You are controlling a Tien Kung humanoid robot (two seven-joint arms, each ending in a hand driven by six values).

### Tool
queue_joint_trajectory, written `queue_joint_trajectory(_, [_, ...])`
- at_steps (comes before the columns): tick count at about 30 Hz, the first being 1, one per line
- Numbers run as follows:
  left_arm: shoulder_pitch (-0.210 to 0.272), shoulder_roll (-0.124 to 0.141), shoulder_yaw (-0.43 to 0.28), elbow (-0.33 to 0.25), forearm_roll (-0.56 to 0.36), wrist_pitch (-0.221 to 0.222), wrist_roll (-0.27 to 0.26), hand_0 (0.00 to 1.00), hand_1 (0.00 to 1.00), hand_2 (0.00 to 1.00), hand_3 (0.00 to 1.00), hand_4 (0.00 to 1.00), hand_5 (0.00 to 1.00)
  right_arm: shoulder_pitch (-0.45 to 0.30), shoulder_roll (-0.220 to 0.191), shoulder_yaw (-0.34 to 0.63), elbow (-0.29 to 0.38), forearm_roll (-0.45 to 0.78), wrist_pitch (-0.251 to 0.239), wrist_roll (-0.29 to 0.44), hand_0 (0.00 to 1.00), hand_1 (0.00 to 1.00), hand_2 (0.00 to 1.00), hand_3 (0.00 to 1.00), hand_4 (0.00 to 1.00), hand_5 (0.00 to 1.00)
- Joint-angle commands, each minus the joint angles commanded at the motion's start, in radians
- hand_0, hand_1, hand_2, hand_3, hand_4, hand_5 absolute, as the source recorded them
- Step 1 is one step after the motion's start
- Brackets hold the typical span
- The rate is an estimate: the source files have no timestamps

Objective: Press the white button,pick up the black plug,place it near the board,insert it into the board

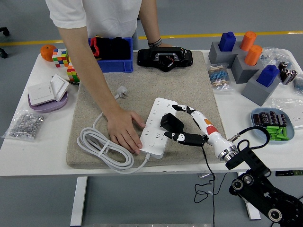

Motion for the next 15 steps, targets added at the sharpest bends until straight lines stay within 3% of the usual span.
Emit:
queue_joint_trajectory(6, [-0.004, -0.002, 0.006, 0.0, -0.007, -0.001, -0.004, 0.707, 0.663, 0.584, 0.679, 0.663, 0.271, -0.031, -0.02, 0.008, 0.009, 0.004, 0.005, 0.004, 0.997, 0.94, 0.897, 0.865, 0.998, 0.758])
queue_joint_trajectory(15, [-0.002, -0.005, 0.002, 0.0, -0.009, 0.001, -0.004, 0.707, 0.663, 0.584, 0.679, 0.664, 0.27, -0.036, -0.018, -0.015, 0.02, 0.01, 0.008, 0.002, 0.998, 0.939, 0.893, 0.859, 0.998, 0.768])
